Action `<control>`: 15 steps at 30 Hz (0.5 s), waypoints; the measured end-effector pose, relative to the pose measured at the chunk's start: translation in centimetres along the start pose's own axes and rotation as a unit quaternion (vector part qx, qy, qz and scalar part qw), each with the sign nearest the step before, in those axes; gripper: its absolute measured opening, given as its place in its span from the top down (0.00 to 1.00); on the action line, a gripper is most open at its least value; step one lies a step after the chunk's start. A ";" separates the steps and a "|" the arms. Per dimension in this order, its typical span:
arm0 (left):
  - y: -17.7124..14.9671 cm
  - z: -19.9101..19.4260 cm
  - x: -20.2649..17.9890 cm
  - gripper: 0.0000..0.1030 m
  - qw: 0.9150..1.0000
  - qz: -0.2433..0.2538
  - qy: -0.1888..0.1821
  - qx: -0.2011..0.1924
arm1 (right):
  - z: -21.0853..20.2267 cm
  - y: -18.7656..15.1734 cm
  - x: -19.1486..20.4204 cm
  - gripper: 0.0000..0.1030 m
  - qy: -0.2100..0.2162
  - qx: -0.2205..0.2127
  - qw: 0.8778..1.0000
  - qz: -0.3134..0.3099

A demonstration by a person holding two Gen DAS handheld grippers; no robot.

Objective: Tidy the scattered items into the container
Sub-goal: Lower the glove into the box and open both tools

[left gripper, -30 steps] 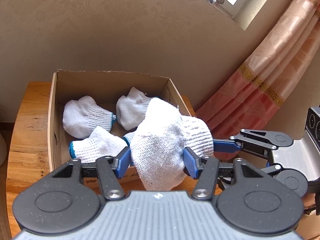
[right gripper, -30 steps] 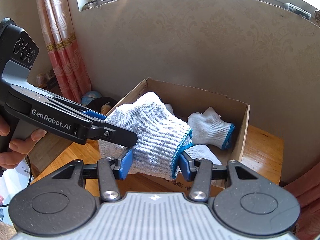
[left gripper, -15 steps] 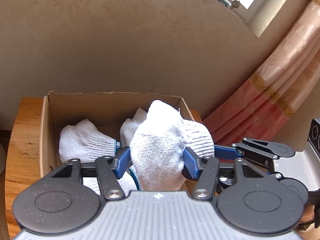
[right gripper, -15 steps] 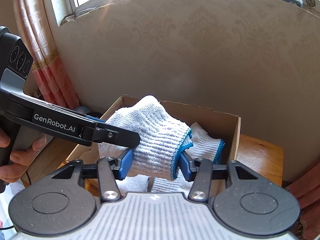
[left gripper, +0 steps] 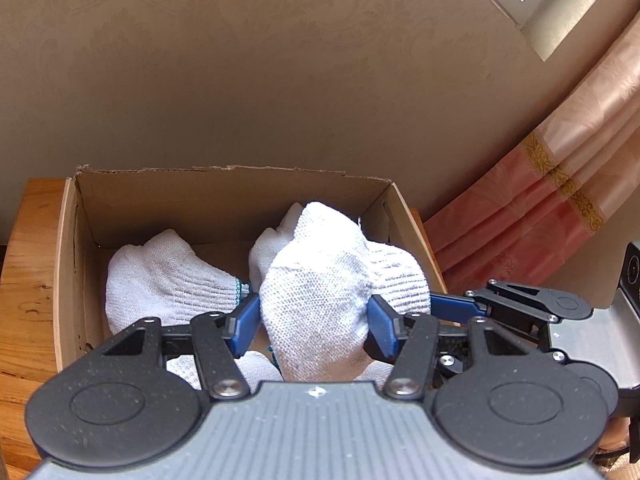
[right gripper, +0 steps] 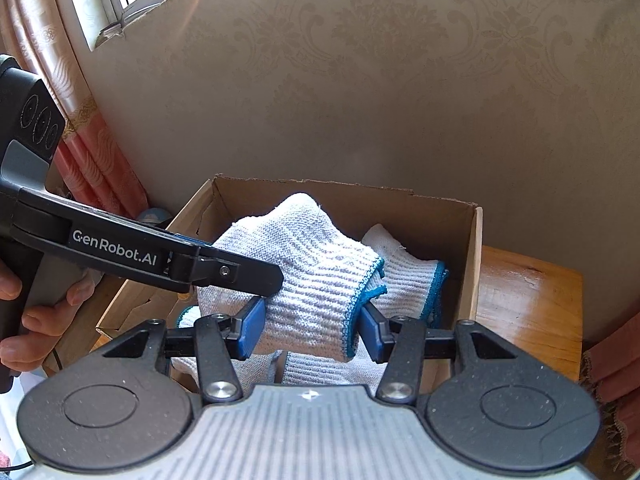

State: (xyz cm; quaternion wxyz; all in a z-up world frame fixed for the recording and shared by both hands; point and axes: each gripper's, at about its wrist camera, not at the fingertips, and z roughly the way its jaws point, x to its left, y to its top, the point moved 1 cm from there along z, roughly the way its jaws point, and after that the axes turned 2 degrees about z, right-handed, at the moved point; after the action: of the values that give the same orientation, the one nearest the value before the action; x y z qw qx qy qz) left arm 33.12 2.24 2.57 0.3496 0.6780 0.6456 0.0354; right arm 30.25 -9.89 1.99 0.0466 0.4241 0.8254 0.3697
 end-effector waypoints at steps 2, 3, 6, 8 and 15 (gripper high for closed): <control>0.0 0.3 0.1 0.45 1.000 0.000 0.001 0.003 | 0.4 -0.1 -0.1 0.45 -0.001 0.002 1.000 0.002; 0.1 0.5 0.2 0.45 1.000 -0.001 0.001 0.004 | 0.5 -0.1 -0.1 0.45 0.000 0.003 1.000 0.004; 0.2 0.9 0.4 0.45 1.000 -0.002 0.000 0.008 | 0.9 -0.1 -0.2 0.44 0.001 0.006 1.000 0.008; 0.3 1.0 0.5 0.45 1.000 -0.004 0.000 0.008 | 1.1 0.0 -0.2 0.44 0.002 0.008 1.000 0.010; 0.5 1.6 0.8 0.44 1.000 -0.008 -0.001 0.013 | 0.9 -0.1 -0.9 0.44 0.006 0.014 1.000 0.013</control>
State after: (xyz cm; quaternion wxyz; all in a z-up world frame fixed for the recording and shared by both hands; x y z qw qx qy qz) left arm 34.46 2.34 1.32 0.3419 0.6771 0.6512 0.0231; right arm 31.13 -10.07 1.07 0.0315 0.4332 0.8251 0.3612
